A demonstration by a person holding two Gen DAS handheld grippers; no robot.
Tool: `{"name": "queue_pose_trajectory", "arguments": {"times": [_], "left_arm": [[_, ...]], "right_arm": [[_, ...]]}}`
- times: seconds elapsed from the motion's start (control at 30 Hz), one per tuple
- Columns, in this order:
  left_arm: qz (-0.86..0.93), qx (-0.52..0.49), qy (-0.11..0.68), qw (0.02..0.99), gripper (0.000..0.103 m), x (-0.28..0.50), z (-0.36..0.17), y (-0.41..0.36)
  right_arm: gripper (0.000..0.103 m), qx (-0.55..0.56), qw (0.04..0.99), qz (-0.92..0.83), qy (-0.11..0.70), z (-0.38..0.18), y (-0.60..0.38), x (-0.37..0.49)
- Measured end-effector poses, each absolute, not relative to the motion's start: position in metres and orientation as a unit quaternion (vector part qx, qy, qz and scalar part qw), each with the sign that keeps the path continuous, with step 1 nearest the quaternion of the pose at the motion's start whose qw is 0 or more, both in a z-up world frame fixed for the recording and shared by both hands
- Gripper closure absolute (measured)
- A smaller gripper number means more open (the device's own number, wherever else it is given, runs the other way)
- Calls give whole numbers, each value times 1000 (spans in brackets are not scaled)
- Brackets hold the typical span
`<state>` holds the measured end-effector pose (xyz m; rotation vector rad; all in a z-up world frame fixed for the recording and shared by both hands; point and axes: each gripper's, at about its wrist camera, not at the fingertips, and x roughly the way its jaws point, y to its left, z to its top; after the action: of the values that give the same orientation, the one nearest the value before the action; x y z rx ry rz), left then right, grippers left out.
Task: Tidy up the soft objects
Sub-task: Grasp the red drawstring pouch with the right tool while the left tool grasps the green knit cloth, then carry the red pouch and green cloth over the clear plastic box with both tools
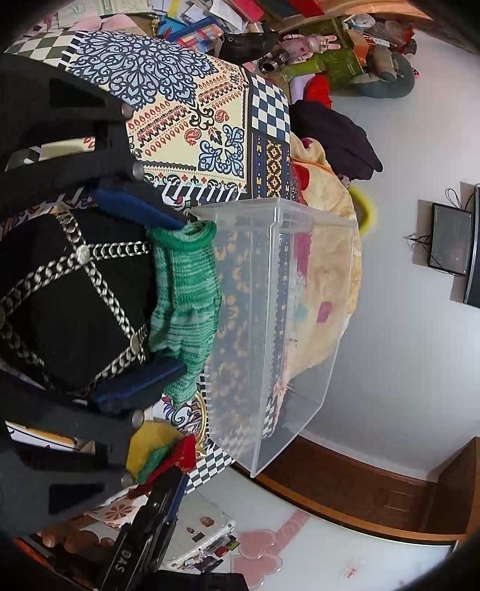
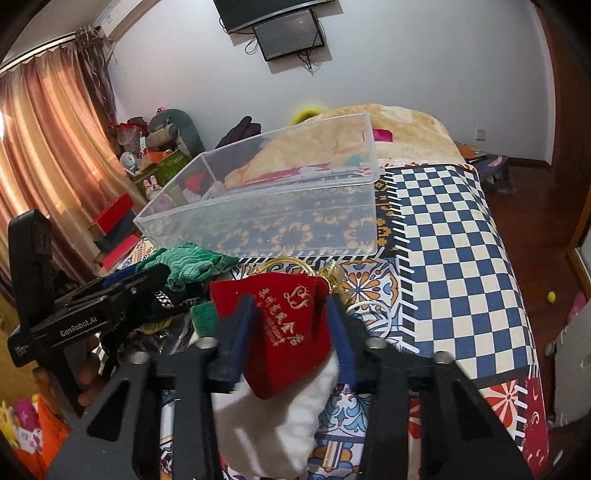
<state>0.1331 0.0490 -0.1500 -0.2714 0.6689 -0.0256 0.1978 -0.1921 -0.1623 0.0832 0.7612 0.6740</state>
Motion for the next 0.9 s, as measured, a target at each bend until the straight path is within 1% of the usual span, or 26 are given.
{"name": "queue_pose_trajectory", "arguments": {"times": [0.03,0.07,0.13,0.23,0.27,0.3,0.33,0.37,0.4,0.5,0.67,0.77,0.8,0.83,0.87,0.9], "left_arm": [[-17,-135,328,935,49,134,-149,50],[-22,-136,329,934,53,134,-149,50],[-33,-141,327,934,67,132,-148,48],[-47,-137,326,934,81,130,-145,42],[-47,-133,324,935,83,129,-144,40],[-48,-128,324,936,88,128,-143,39],[-50,-126,322,937,92,126,-141,37],[-52,-127,319,938,94,124,-139,36],[-55,-128,317,938,99,122,-137,34],[-61,-132,303,942,101,114,-128,35],[-54,-113,279,952,101,104,-110,36],[-50,-104,285,952,100,105,-105,33],[-51,-103,290,950,94,107,-105,34],[-56,-100,300,947,81,112,-106,35],[-59,-98,304,946,73,114,-108,35],[-56,-96,306,946,55,116,-108,34]], "right_arm": [[81,42,871,326,366,-163,-193,199],[82,40,872,323,364,-163,-193,199],[90,32,877,317,360,-163,-192,200],[92,22,884,307,353,-161,-190,199],[93,20,885,306,350,-160,-190,198],[94,17,888,303,346,-159,-191,198],[94,15,891,300,340,-157,-191,197],[94,15,892,299,337,-155,-190,195],[95,15,894,298,333,-153,-191,194],[95,18,900,297,319,-146,-194,190],[95,15,912,290,291,-127,-196,183],[95,14,917,288,276,-119,-198,179],[95,15,918,286,273,-117,-199,180],[95,15,919,286,270,-115,-199,180],[95,16,920,285,268,-114,-199,181],[95,17,920,285,268,-113,-201,181]]}}
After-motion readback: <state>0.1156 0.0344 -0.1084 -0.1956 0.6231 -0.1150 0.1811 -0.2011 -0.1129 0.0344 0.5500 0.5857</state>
